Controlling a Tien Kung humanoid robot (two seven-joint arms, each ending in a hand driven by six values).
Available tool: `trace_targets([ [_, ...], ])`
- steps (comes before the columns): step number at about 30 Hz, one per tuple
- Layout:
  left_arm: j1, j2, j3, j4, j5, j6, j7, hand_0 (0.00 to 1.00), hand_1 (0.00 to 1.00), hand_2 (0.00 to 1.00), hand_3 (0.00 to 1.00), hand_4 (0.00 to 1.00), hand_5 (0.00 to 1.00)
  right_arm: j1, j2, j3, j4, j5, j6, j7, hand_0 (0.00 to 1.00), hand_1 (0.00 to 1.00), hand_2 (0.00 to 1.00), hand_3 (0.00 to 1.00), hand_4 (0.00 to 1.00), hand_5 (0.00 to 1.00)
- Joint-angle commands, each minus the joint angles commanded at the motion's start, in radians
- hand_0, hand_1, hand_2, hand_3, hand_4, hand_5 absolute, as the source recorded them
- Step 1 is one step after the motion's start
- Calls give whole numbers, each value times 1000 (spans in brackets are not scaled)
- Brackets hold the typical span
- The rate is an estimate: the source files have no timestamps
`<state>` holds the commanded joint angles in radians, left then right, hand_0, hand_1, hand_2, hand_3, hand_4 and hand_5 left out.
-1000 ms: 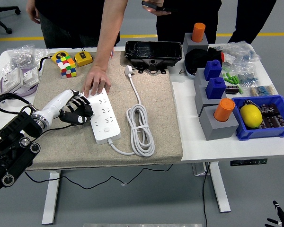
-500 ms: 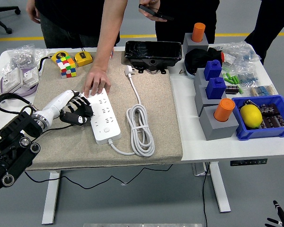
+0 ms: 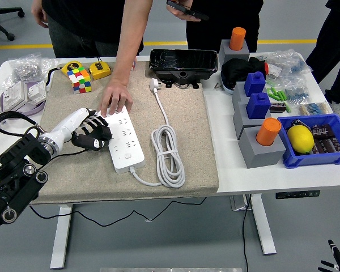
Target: Pick up the plug,place it near the board,insert it into the board,press the button
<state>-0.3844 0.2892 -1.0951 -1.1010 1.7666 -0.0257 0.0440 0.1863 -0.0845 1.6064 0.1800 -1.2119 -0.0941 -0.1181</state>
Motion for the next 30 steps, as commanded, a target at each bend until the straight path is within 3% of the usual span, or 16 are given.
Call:
trace_targets([
  [18,3,3,6,6,-24,-11,-10,387,569,583,568,697,2,-5,0,0,0,3,-5,3,668,576,600,636,998,998],
  [19,4,3,7,7,-24,-12,-10,393,563,579,572,828,2,-6,-1,0,0,3,-6,3,669,580,600,636,998,998],
  [24,6,5,10,8,-25,-13,-10,393,563,579,572,828,2,-8,-2,0,0,3,-6,4,669,580,600,636,998,998],
  [25,6,5,10,9,-27,-14,-11,418,598,572,561,945,2,-8,-2,-1,0,4,-6,5,669,578,600,636,998,998],
  [30,5,4,10,11,-37,-14,-15,418,598,572,561,945,2,-9,-2,1,0,1,-5,5,669,578,600,636,998,998],
])
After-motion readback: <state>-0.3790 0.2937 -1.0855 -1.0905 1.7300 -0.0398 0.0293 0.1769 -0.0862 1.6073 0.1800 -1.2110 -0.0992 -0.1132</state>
